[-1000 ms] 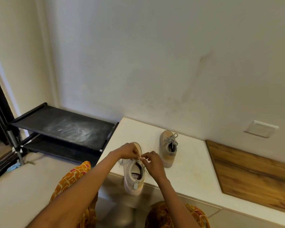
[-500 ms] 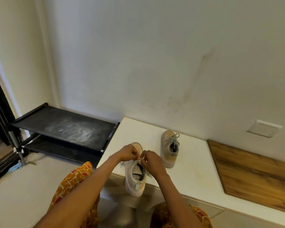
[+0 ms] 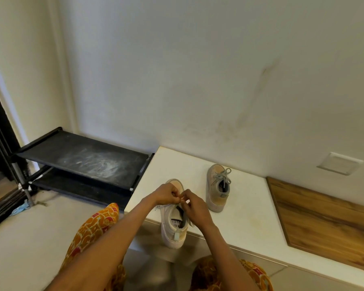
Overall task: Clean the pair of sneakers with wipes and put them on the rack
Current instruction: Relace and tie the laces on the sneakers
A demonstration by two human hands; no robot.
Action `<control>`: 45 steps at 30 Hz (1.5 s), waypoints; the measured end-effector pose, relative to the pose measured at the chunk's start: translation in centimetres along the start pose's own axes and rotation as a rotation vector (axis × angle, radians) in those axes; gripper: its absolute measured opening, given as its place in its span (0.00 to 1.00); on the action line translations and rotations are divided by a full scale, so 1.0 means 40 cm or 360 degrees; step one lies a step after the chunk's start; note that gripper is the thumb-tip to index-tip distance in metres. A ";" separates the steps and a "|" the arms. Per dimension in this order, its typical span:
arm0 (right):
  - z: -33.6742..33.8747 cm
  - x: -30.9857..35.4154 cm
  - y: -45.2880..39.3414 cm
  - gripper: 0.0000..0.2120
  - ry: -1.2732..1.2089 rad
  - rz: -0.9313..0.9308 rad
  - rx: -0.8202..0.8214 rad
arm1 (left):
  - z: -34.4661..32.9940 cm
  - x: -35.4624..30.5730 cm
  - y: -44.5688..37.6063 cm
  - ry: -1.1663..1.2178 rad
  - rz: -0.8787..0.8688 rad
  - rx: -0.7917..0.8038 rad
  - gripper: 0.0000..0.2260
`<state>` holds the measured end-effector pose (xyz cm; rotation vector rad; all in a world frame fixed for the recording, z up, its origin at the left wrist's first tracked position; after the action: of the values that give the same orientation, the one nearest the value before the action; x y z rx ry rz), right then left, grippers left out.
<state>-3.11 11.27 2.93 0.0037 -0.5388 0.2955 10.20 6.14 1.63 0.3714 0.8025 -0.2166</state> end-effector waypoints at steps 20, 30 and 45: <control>0.006 -0.025 0.001 0.04 -0.0139 0.0006 -0.0082 | -0.010 0.018 0.029 0.0215 -0.0099 0.0060 0.10; -0.008 -0.023 0.006 0.09 -0.0323 -0.0109 -0.0006 | 0.014 0.002 0.024 -0.0088 -0.0237 -0.0179 0.08; -0.013 -0.018 0.017 0.04 -0.0472 -0.0210 -0.0283 | 0.033 -0.022 0.010 -0.0355 -0.0283 0.0162 0.10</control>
<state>-3.63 11.78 2.08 -0.0897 -0.8542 0.1170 10.60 6.04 3.20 0.3644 0.6055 -0.4587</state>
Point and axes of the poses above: each hand's wrist, its own y-axis away from the middle knuckle, its own z-axis out of the back of the hand, x = y × z, the point moved 3 cm from there along -y, towards the middle knuckle, and after that the axes turned 5 degrees about z, right-handed, at the moved point
